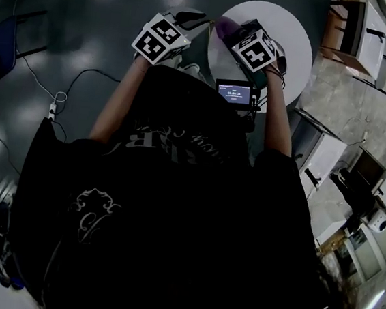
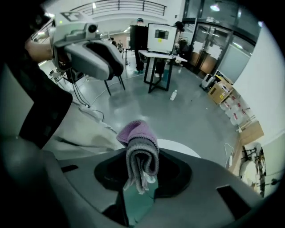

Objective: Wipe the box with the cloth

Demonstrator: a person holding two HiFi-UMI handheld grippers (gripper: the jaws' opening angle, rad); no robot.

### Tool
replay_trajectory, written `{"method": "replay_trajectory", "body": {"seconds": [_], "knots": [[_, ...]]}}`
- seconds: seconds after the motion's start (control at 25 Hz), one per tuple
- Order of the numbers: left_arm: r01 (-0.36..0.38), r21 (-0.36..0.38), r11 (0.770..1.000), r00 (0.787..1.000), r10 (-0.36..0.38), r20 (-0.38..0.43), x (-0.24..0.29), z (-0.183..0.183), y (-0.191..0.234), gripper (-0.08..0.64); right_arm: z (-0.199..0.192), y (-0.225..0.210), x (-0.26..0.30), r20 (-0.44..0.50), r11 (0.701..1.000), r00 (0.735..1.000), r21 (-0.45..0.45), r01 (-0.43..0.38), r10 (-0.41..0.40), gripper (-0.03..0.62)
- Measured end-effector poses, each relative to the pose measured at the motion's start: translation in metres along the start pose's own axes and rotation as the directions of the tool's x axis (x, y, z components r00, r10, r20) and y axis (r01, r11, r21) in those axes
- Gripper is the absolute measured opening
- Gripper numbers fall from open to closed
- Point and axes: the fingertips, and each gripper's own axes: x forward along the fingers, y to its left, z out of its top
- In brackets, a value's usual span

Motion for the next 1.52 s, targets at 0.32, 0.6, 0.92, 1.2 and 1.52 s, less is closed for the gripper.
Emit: {"method": "replay_trajectory", "body": {"seconds": [0.32,0.6,0.92,1.2,1.52], "knots": [[0.05,0.021,0.999,0.997,-0.049,-0.059,0.029,-0.01,-0.023,0.074,-0.038,-0.018,-0.023,0.129,0.973,0.983,0.205,0.103,-0.131,0.123],[0.106,0.068,0.992,0.99,-0.099,-0.099,0.107,0.006,-0.027,0.074,-0.102,-0.066,-0.024,0.153,0.913,0.963,0.381,0.148,-0.22,0.123],[0.208,0.145,0.967,0.976,-0.197,-0.089,0.124,0.041,-0.049,0.074,-0.134,-0.059,-0.047,0.145,0.795,0.934,0.576,0.188,-0.327,0.123],[0.298,0.215,0.93,0.954,-0.286,-0.086,0.091,0.039,-0.053,0.074,-0.118,-0.033,-0.057,0.099,0.692,0.906,0.68,0.241,-0.412,0.123],[0.422,0.263,0.868,0.905,-0.419,-0.07,0.003,0.009,-0.036,0.074,-0.047,0.039,-0.062,0.025,0.527,0.855,0.797,0.296,-0.518,0.123]]}}
